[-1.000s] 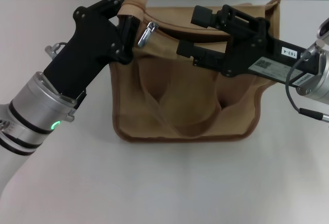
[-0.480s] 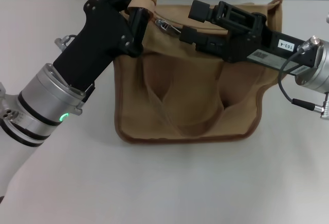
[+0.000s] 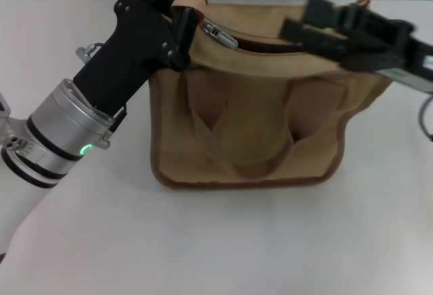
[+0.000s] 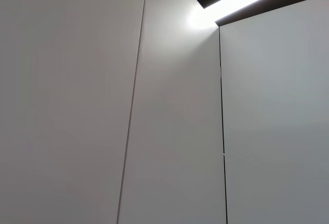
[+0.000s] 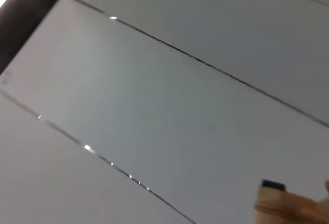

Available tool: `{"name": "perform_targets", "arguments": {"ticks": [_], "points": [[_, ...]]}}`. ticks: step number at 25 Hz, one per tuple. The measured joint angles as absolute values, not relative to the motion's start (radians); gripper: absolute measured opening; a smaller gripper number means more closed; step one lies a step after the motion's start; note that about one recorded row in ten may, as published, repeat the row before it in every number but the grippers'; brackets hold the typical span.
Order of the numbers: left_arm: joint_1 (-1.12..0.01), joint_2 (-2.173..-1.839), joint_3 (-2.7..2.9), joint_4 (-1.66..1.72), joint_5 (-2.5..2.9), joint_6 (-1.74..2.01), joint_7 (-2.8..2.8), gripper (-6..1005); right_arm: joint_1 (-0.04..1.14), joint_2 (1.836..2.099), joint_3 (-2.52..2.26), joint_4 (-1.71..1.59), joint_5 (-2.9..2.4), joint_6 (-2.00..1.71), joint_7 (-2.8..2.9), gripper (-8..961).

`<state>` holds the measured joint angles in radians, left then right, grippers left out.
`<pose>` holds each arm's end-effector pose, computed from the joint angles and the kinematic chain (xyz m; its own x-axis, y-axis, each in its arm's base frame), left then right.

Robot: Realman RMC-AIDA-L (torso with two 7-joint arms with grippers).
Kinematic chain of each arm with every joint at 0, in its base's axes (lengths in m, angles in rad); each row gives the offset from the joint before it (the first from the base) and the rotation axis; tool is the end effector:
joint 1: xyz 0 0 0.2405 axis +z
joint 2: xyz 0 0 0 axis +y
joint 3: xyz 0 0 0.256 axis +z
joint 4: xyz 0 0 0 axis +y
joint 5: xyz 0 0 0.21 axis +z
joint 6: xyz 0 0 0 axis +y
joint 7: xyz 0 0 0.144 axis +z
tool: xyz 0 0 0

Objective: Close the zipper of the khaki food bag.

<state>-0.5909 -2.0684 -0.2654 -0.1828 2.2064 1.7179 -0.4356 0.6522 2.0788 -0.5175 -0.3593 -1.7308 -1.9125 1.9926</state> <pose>-0.1993 0.3040 -0.0362 0.3466 -0.2471 0.9049 0.4565 -0.7983 -0.3929 0.1932 0.3168 0.0085 0.1314 -0.8032 -0.5810 -0.4950 -0.5609 0.6636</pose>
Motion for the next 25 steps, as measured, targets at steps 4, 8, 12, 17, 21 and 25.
{"name": "perform_targets", "arguments": {"ticks": [4, 8, 12, 17, 21, 25], "points": [[-0.594, -2.069, -0.265, -0.182, 2.208, 1.717, -0.435, 34, 0.597, 2.076, -0.522, -0.467, -1.712, -1.964, 1.761, 767], [-0.598, -2.068, -0.265, -0.182, 2.209, 1.718, -0.435, 35, 0.571, 2.078, -0.522, -0.519, -1.712, -1.959, 1.576, 767], [-0.599, -2.068, -0.265, -0.183, 2.21, 1.718, -0.435, 37, 0.588, 2.08, -0.53, -0.519, -1.715, -1.911, 1.481, 767], [-0.599, -2.069, -0.264, -0.186, 2.21, 1.715, -0.435, 38, 0.632, 2.082, -0.597, -0.505, -1.712, -1.816, 1.445, 767], [-0.599, -2.069, -0.263, -0.187, 2.21, 1.715, -0.434, 40, 0.681, 2.083, -0.698, -0.474, -1.712, -1.727, 1.444, 767], [-0.599, -2.069, -0.264, -0.188, 2.21, 1.715, -0.434, 41, 0.694, 2.085, -0.736, -0.469, -1.711, -1.69, 1.443, 767]]}}
